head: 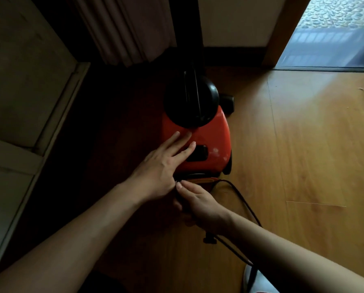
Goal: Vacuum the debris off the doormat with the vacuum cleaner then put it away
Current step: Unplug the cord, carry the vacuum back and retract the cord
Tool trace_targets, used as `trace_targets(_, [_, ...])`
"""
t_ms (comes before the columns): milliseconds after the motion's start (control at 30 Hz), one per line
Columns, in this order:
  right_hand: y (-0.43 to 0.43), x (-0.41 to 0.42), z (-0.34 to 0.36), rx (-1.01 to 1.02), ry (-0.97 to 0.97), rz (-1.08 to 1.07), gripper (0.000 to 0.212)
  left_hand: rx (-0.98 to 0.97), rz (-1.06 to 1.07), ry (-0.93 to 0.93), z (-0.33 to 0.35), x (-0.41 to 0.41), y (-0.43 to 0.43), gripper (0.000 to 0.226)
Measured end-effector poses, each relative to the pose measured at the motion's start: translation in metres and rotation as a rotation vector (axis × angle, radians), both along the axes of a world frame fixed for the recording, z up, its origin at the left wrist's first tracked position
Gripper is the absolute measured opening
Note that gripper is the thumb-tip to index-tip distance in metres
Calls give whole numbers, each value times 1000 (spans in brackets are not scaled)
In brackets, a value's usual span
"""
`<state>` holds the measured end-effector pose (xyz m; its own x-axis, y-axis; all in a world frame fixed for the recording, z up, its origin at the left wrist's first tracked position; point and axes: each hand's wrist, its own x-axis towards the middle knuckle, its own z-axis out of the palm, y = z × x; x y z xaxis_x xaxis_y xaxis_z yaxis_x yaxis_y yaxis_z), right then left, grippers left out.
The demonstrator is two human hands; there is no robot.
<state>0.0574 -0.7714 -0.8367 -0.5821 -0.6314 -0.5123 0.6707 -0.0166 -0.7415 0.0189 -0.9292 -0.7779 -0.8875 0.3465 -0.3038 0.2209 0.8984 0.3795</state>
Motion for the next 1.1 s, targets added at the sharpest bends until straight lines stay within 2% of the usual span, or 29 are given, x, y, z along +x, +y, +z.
trace_targets(67, [-14, -3, -13, 95, -13, -5, 33, 15, 9, 2, -1, 0, 0, 90])
trace_targets(167, [-30, -1, -38, 233, 27, -16, 56, 38, 22, 6, 0, 1, -2, 96])
trace_targets(233, [-34, 0, -52, 321, 69, -19, 65, 46, 21, 14, -2, 1, -4, 100])
trace_targets(333, [-24, -8, -76, 380, 112, -24, 57, 61, 16, 33, -4, -1, -8, 102])
trace_targets(433, [-2, -18, -90, 411, 61, -23, 52, 74, 6, 42, -5, -1, -10, 103])
trace_targets(567, [60, -35, -94, 580, 38, 2, 40, 75, -1, 46, -7, -1, -13, 103])
trace_targets(633, [98, -37, -87, 639, 18, -54, 39, 83, 1, 51, -9, -2, -13, 102])
trace_targets(733, [129, -31, -69, 552, 40, -208, 32, 89, -3, 57, -10, -2, -13, 100])
trace_targets(867, [124, -30, -41, 296, 9, -368, 27, 75, -11, 62, -13, -2, -12, 100])
trace_targets(1000, [103, -25, -17, 115, -15, -391, 35, 49, -10, 58, -11, -2, -11, 100])
trace_targets(1100, [94, -17, -7, -1, -23, -373, 32, 30, -5, 64, -9, -2, -9, 101])
